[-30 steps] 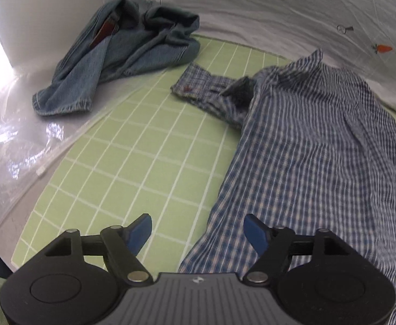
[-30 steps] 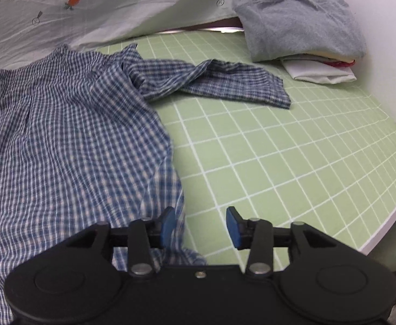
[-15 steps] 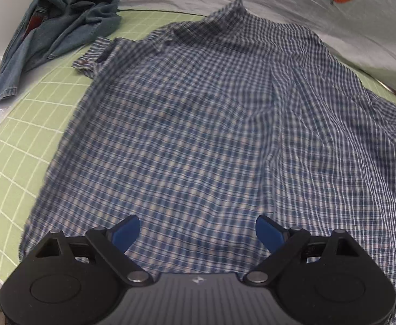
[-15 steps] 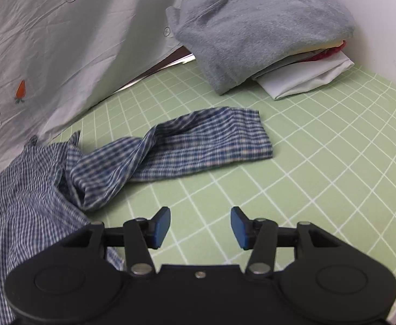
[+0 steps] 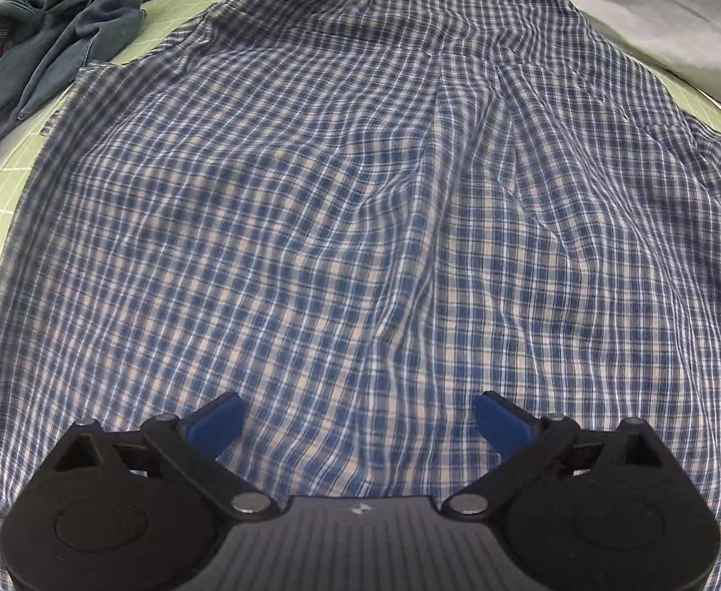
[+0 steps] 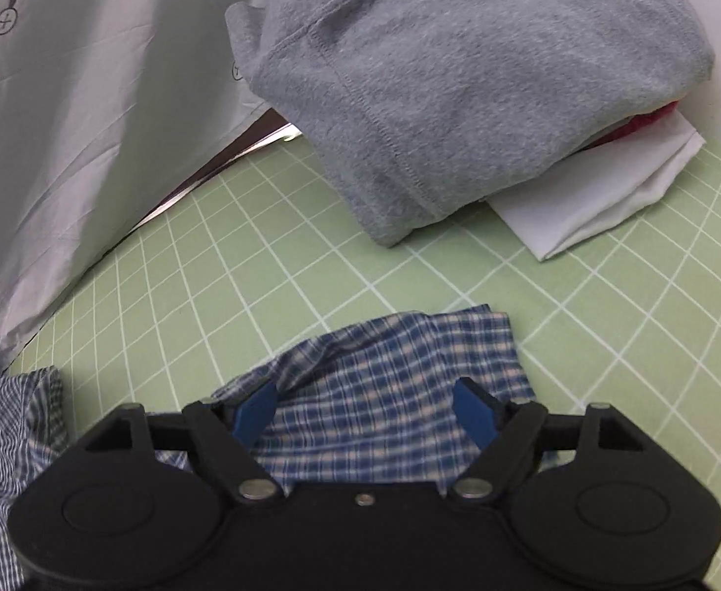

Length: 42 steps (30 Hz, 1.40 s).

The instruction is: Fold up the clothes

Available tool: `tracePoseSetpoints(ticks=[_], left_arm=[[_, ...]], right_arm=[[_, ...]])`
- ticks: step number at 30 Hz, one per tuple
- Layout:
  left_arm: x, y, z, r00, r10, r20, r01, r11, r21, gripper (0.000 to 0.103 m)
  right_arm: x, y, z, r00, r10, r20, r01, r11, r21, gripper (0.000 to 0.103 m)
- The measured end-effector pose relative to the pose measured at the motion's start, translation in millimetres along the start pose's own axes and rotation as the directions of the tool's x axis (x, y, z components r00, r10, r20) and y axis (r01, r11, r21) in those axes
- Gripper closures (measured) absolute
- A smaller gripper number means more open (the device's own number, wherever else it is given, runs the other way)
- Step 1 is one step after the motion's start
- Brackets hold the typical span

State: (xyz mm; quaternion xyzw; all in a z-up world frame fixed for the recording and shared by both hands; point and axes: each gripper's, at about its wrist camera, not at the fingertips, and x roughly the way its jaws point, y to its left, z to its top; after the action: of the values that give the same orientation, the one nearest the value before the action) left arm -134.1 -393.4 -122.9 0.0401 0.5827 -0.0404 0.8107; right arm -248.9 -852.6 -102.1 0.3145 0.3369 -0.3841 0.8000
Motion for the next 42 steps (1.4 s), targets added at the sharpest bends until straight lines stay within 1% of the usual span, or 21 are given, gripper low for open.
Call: tracePoseSetpoints(ticks=[4,7,8,11,13,15,17,18,19,20,22,24,26,27,28,30,32,34,36,38,42], left_arm=[[0.5,-1.1,0.9,1.0,-0.006,0.008,0.006,1.0,0.008,0.0],[0.7,-2.0,2.1,1.0,-0.008,0.015,0.008,1.0,0.015,0.0],[0.8,-2.5,2.7,1.0,-0.009,0.017,0.009,1.0,0.018,0.0],[0.6,-3.6,3.7,1.0,-0.013,0.023,0.012,1.0,0.025,0.0],[0.0,-4.6,4.7,1.0,-0.014,0.028,0.014,1.0,0.027,0.0],[-1.0,-5.2,4.1,0.999,-0.015,0.035,0.014,1.0,0.027,0.0],[-1.7,-5.2,2.9,0.999,-0.015,0.043,0.014,1.0,0.026,0.0],[-2.3,-6.1,2.1,0.999,-0.014,0.05,0.013,1.0,0.025,0.0],[-3.0,-7.0,1.4,0.998,-0.014,0.056,0.013,1.0,0.024,0.0],[-4.0,-8.0,1.1,0.998,-0.013,0.063,0.012,1.0,0.023,0.0],[-5.0,-8.5,1.4,0.997,-0.012,0.075,0.01,1.0,0.018,0.0],[-7.5,-11.1,2.3,0.996,-0.008,0.086,0.007,1.0,0.01,0.0],[-10.5,-13.9,1.7,0.996,-0.005,0.092,0.004,1.0,0.004,0.0],[-11.2,-13.6,0.5,0.996,-0.005,0.093,0.004,1.0,0.004,0.0],[-11.8,-13.3,-0.6,0.996,-0.004,0.094,0.004,1.0,0.004,0.0],[-7.7,-12.5,1.3,0.996,-0.005,0.093,0.004,1.0,0.004,0.0],[-7.2,-11.7,1.0,0.996,-0.005,0.09,0.004,1.0,0.003,0.0],[-8.0,-10.5,0.6,0.996,-0.005,0.087,0.004,1.0,0.002,0.0],[-8.7,-10.0,0.3,0.996,-0.005,0.089,0.004,1.0,0.002,0.0],[-8.9,-9.8,0.1,0.996,-0.005,0.092,0.004,1.0,0.002,0.0],[-9.7,-10.1,1.0,0.996,-0.001,0.093,0.001,1.0,-0.005,0.0]], right_arm=[[19.8,14.0,9.6,0.999,0.021,-0.03,-0.02,0.999,0.044,0.024],[32.7,24.2,13.1,0.997,-0.019,-0.074,0.023,0.998,0.054,0.039],[34.9,27.2,13.4,0.996,-0.038,-0.081,0.041,0.998,0.039,0.048],[35.9,32.6,14.6,0.995,-0.065,-0.078,0.065,0.998,-0.009,0.101],[22.9,29.4,14.8,0.999,-0.039,-0.03,0.039,0.999,-0.011,0.101],[-8.8,24.7,14.2,0.997,-0.002,0.077,0.004,1.0,-0.027,0.101],[-54.2,15.4,9.0,0.976,0.051,0.214,-0.039,0.997,-0.06,0.101],[-74.9,9.1,2.6,0.965,0.051,0.259,-0.033,0.997,-0.073,0.101],[-93.5,2.8,-4.7,0.955,0.044,0.293,-0.02,0.996,-0.083,0.101],[-104.9,-5.2,-14.1,0.954,0.033,0.298,-0.009,0.997,-0.082,0.101],[-112.9,-25.3,-37.8,0.968,0.0,0.25,0.018,0.997,-0.07,0.1],[-96.8,-48.4,-63.4,0.99,-0.057,0.13,0.063,0.997,-0.039,0.096],[-81.4,-71.8,-85.2,0.996,-0.089,0.016,0.089,0.995,0.038,0.087],[-79.6,-80.3,-93.0,0.995,-0.1,-0.008,0.1,0.992,0.074,0.078],[-80.8,-87.0,-99.3,0.994,-0.11,-0.015,0.111,0.988,0.107,0.073],[-84.3,-97.7,-105.1,0.992,-0.13,-0.002,0.129,0.979,0.159,0.057],[-83.0,-104.3,-103.3,0.988,-0.157,0.005,0.153,0.971,0.186,0.052],[-80.0,-111.4,-98.6,0.98,-0.2,0.022,0.192,0.963,0.191,0.044],[-76.9,-113.9,-93.8,0.966,-0.254,0.049,0.243,0.957,0.16,0.036],[-68.4,-116.5,-87.3,0.952,-0.298,0.071,0.291,0.951,0.102,0.032],[-54.6,-119.8,-78.2,0.953,-0.296,0.06,0.294,0.955,0.034,0.031]])
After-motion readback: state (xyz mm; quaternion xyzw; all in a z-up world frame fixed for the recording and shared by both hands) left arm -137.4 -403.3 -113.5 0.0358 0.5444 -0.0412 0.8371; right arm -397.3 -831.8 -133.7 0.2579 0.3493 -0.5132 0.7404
